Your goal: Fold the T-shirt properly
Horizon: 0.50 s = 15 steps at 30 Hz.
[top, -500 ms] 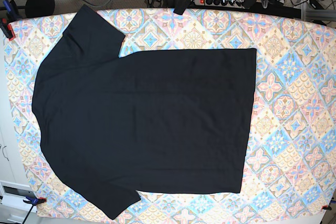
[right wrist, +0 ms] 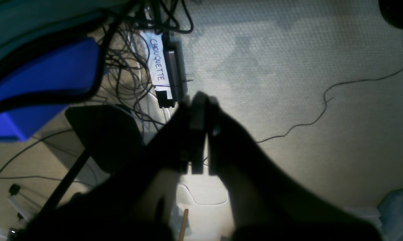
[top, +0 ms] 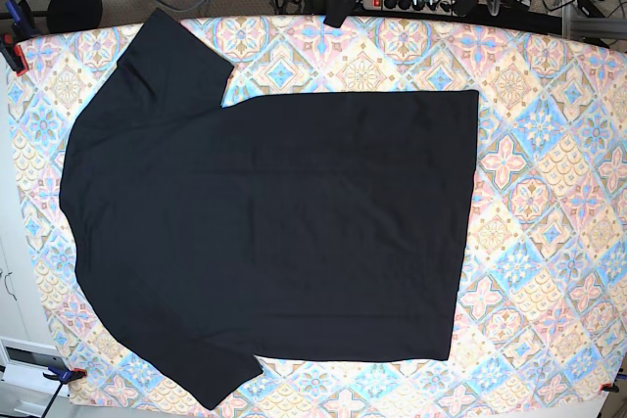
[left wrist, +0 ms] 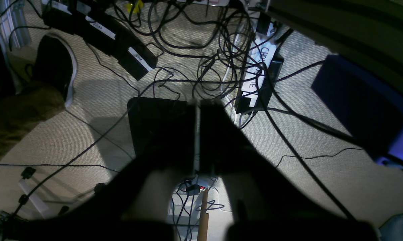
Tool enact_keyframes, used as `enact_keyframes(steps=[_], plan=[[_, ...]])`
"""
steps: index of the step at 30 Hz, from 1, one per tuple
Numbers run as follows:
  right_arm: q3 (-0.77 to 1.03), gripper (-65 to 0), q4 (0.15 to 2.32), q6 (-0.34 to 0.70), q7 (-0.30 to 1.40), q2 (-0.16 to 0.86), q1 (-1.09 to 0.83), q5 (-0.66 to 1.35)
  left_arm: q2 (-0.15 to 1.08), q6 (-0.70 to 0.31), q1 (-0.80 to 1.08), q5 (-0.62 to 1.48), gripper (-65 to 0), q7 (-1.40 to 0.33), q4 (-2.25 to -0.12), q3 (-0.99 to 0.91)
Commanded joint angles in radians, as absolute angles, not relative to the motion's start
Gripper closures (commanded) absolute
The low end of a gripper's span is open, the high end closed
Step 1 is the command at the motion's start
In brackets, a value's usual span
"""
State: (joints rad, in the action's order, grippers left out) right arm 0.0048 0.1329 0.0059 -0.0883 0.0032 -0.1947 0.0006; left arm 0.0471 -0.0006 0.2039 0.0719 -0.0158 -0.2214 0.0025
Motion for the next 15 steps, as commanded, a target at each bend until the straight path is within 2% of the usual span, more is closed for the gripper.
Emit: enact_keyframes(steps=[1,7,15], plan=[[0.007,0.0,0.131,0.007,-0.087,0.007,-0.222,0.002,0.05,0.002,0.228,0.071,-1.1,-0.021,-0.226,0.004],[0.004,0.0,0.162,0.007,-0.09,0.022,-0.302,0.002,0.085,0.005,0.358,0.068,-1.1,-0.027,-0.383,0.005],[0.008,0.0,0.496,0.007,-0.085,0.093,-0.535,0.007,0.136,0.005,0.535,0.073,-1.1,-0.027,-0.607,0.005]])
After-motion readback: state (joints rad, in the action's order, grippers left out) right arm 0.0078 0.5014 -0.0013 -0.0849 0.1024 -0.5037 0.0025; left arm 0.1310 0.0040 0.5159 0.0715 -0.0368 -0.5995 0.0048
